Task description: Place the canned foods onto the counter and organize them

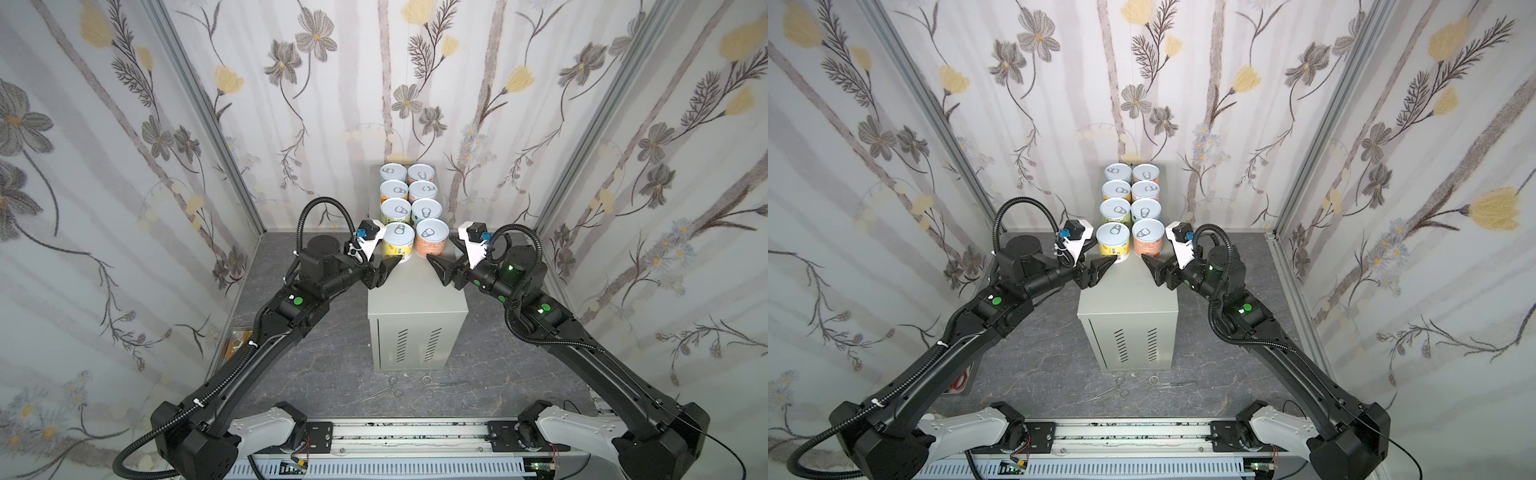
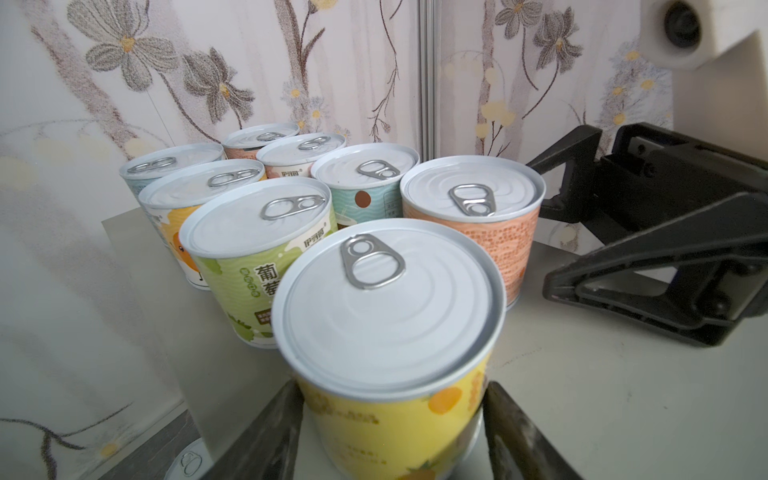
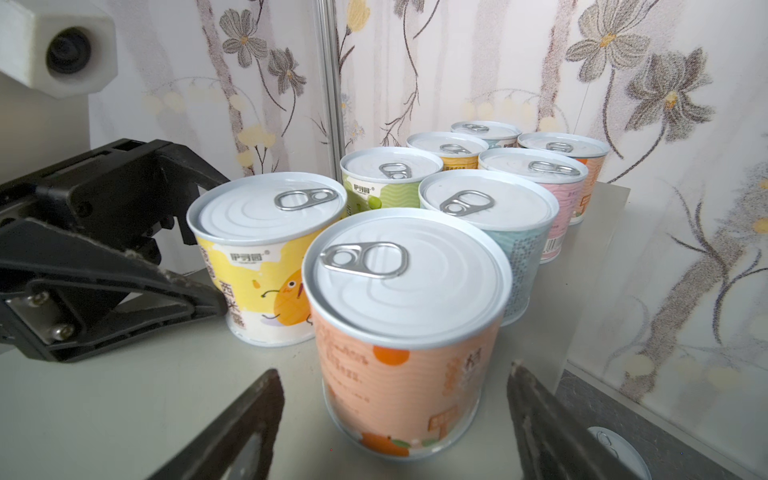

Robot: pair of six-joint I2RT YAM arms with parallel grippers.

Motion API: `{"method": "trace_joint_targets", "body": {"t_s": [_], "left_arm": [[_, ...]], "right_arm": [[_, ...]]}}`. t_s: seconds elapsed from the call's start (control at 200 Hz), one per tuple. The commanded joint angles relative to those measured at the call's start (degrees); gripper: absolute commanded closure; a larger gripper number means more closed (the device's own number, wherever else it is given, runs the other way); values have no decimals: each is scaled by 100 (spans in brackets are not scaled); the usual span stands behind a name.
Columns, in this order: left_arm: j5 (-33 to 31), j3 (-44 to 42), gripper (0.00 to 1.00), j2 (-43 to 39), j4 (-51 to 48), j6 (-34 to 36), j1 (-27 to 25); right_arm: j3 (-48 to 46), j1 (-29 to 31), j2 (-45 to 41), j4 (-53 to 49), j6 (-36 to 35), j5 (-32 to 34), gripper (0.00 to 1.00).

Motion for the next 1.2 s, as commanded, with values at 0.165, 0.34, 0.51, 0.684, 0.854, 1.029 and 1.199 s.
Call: {"method": "trace_joint_targets", "body": {"t_s": [0.165, 0.34, 0.51, 0.684, 0.854, 1.029, 1.199], "left_arm": [[-39, 61, 33, 17, 190, 5, 11], [-60, 59, 33, 8, 190, -4, 11], [-68, 61, 33, 17, 190, -3, 11], [-73, 55, 33, 17, 205, -13, 17], [-81, 66, 33, 26, 192, -4, 19], [-86, 77, 33, 35, 190, -13, 19], [-83, 91, 33, 61, 199, -13, 18]], "right_arm": [[75, 3, 90, 174, -85, 12, 18], [84, 5, 119, 174, -94, 30, 19], [84, 5, 145, 158, -98, 68, 23], [74, 7, 172, 156, -103, 84, 23], [100, 5, 229, 169, -103, 41, 24], [111, 12, 282, 192, -111, 17, 25], [102, 8, 300, 200, -125, 15, 26]]}}
